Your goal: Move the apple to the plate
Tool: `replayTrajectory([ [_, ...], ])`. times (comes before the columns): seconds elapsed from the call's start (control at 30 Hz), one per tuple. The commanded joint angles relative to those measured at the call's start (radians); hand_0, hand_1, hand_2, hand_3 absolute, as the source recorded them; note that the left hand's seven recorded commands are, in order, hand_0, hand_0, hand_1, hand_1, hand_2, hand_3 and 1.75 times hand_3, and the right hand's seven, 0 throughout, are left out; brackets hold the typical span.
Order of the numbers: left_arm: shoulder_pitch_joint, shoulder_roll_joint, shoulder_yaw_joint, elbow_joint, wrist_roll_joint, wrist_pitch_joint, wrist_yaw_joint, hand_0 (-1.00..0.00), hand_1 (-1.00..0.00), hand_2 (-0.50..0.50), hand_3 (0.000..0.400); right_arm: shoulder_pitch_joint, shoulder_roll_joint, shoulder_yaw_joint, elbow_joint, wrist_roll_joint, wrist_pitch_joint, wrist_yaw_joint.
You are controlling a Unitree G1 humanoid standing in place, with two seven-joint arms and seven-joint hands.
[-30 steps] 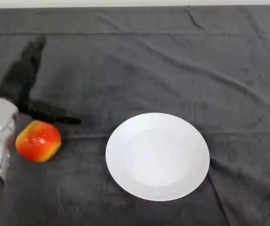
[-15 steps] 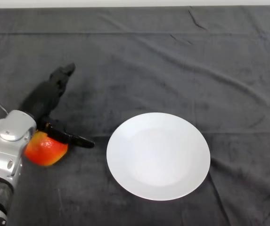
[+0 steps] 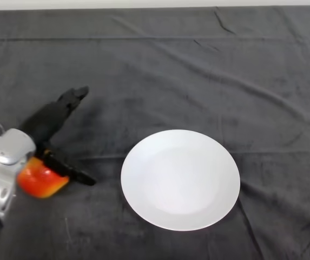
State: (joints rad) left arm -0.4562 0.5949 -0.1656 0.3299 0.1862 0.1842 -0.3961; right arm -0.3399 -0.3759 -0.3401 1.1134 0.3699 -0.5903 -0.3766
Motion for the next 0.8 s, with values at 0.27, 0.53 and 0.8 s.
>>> replayTrajectory([
  [0.27, 0.096, 0.067, 0.008, -0.155, 0.054, 0.039, 0.003, 0.00, 0.00, 0.00, 0.000, 0.061, 0.043, -0.0162, 0.061, 0.0248, 0.067, -0.0051],
  [0.53, 0.150, 0.084, 0.001, -0.197, 0.080, 0.052, -0.005, 0.00, 0.00, 0.00, 0.000, 0.062, 0.043, -0.0163, 0.059, 0.0245, 0.068, -0.0054],
  [0.8, 0.174, 0.114, -0.005, -0.267, 0.090, 0.112, -0.064, 0.00, 0.00, 0.00, 0.000, 0.094, 0.032, -0.0288, 0.049, 0.0387, 0.063, 0.0254],
])
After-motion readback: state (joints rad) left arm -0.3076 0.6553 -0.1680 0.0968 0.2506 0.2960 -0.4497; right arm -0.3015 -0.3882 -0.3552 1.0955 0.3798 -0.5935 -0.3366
